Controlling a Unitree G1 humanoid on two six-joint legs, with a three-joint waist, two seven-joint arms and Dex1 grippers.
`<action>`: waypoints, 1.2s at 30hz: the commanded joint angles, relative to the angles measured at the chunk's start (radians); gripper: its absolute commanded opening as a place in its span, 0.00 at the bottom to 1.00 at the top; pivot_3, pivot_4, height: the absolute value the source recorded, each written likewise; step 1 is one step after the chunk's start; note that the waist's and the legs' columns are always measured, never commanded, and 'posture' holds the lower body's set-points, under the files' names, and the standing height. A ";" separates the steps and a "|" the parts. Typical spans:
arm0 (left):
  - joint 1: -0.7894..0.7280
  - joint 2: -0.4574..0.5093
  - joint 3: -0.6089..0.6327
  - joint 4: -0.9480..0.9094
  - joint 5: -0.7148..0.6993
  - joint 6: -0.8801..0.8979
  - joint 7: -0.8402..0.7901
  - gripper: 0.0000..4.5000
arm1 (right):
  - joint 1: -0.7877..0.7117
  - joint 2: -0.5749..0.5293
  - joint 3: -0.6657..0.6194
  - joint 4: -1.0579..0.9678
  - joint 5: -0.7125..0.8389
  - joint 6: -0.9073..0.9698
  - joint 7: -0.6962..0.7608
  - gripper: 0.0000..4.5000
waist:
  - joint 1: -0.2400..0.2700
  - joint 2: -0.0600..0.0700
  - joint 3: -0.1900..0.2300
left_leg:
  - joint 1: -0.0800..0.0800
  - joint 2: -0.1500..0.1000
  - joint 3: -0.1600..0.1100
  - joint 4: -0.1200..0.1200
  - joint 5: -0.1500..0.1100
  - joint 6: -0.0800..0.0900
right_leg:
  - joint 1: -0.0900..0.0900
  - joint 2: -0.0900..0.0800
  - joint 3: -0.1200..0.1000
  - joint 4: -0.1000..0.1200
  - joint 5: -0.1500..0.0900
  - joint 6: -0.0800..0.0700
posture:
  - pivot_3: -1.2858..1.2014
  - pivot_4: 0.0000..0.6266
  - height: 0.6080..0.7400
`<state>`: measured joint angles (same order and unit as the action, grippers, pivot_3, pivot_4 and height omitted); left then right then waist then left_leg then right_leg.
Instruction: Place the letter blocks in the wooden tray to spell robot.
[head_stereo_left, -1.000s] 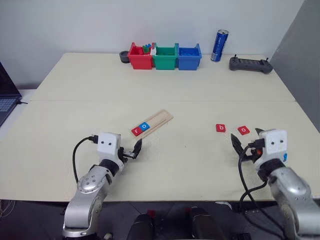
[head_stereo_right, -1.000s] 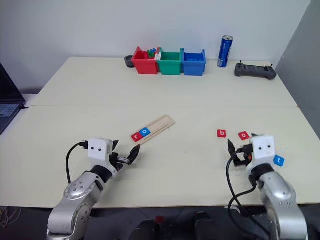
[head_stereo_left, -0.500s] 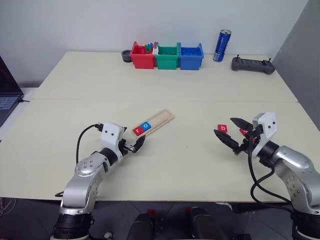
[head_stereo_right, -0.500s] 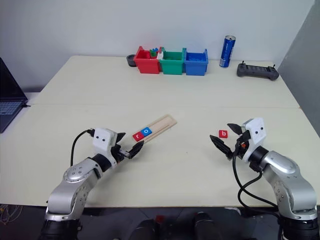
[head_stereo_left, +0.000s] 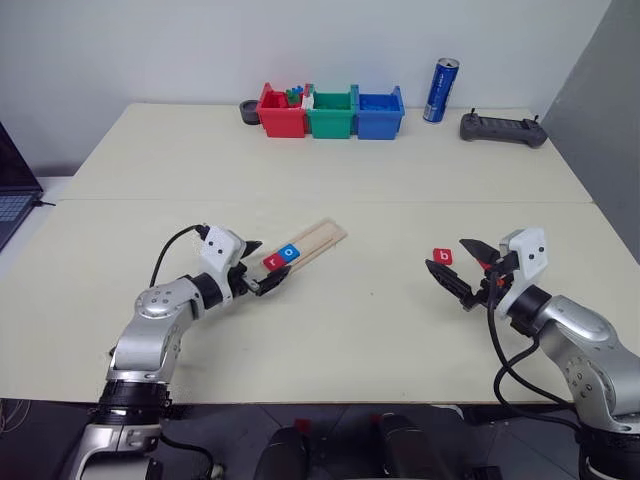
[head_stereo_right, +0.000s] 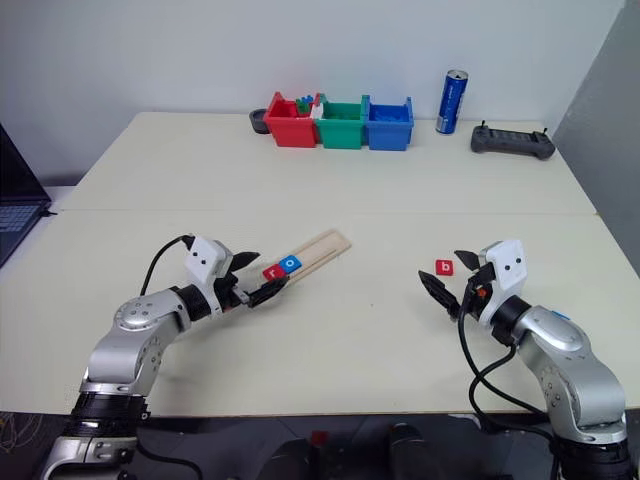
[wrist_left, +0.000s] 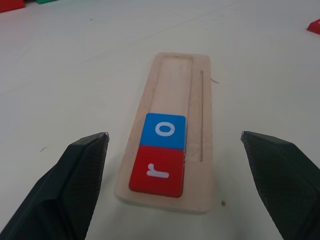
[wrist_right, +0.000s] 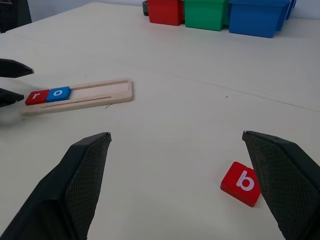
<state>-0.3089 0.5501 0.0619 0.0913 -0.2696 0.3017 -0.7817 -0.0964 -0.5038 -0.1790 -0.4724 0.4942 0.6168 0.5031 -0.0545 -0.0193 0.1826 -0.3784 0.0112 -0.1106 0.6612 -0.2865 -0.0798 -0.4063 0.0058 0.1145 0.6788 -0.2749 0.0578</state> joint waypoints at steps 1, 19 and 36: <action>-0.028 0.010 -0.008 0.045 0.003 -0.057 -0.049 1.00 | 0.014 0.002 -0.026 -0.054 0.013 -0.009 -0.017 1.00 | 0.000 0.000 0.000 | 0.000 0.000 0.000 0.000 0.000 0.000 | 0.000 0.000 0.000 0.000 0.000 0.000 | 0.52 0.24 1.00; -0.167 -0.033 -0.047 0.316 0.028 -0.132 -0.152 1.00 | 0.036 -0.003 -0.050 -0.086 0.023 0.006 -0.041 1.00 | -0.001 0.000 0.000 | 0.000 0.000 -0.001 0.000 0.000 0.000 | 0.000 0.000 -0.001 0.001 0.000 0.000 | 0.52 0.24 1.00; -0.151 -0.055 -0.084 0.356 0.082 -0.156 -0.146 1.00 | 0.042 0.004 -0.052 -0.104 0.024 0.012 -0.067 1.00 | -0.001 0.000 0.000 | 0.000 0.000 -0.001 0.000 0.000 0.000 | 0.000 0.000 -0.001 0.001 0.000 0.000 | 0.52 0.24 1.00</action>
<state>-0.4818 0.5048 0.0055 0.4623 -0.1994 0.1378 -0.9239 -0.0521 -0.5013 -0.2107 -0.5414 0.5041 0.6386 0.4398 -0.0552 -0.0192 0.1824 -0.3786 0.0110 -0.1119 0.6614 -0.2865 -0.0797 -0.4063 0.0056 0.1133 0.6798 -0.2748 0.0578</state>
